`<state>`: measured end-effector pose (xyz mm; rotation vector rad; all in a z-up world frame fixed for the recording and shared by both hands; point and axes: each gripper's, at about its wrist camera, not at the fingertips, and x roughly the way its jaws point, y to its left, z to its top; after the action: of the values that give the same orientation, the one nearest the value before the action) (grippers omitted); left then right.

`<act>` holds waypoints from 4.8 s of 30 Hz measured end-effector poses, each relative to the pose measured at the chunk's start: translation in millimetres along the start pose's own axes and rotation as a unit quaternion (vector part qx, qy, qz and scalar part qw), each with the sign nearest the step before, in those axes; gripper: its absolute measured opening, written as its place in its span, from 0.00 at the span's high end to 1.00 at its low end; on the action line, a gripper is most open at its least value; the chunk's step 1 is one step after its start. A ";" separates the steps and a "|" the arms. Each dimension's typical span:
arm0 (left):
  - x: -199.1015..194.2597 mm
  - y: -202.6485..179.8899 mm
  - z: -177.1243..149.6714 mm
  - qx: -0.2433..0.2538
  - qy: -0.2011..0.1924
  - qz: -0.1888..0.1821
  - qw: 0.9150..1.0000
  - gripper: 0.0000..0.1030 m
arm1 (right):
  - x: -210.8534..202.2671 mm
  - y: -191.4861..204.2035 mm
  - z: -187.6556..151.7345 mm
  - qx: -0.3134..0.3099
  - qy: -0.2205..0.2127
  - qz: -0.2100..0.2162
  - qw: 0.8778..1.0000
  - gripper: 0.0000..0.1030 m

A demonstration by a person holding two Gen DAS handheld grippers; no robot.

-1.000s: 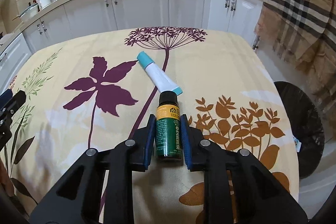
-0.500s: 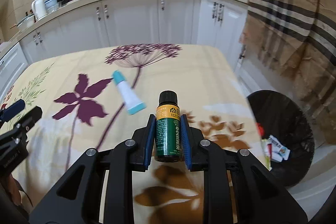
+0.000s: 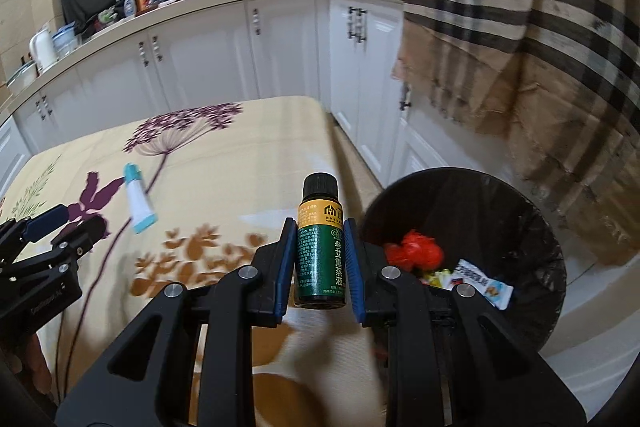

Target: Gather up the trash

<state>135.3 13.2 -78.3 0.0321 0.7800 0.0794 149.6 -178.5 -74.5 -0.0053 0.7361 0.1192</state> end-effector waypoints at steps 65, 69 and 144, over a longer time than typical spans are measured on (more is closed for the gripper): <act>-57.4 -40.2 -8.3 0.055 -0.062 -0.073 0.994 0.85 | -60.6 -40.3 -13.9 0.028 -0.042 -0.029 0.998 0.78; -65.9 -50.8 -6.2 0.062 -0.077 -0.084 0.992 0.85 | -67.6 -49.2 -12.4 0.034 -0.049 -0.041 0.997 0.78; -18.1 -173.9 53.0 0.105 -0.126 -0.141 0.976 0.40 | -33.7 -136.6 10.1 0.067 -0.086 -0.179 0.978 0.42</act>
<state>170.1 -161.7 -38.1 0.1295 0.5306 -0.2728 146.7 -317.3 -49.5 0.0007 0.5593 -0.2713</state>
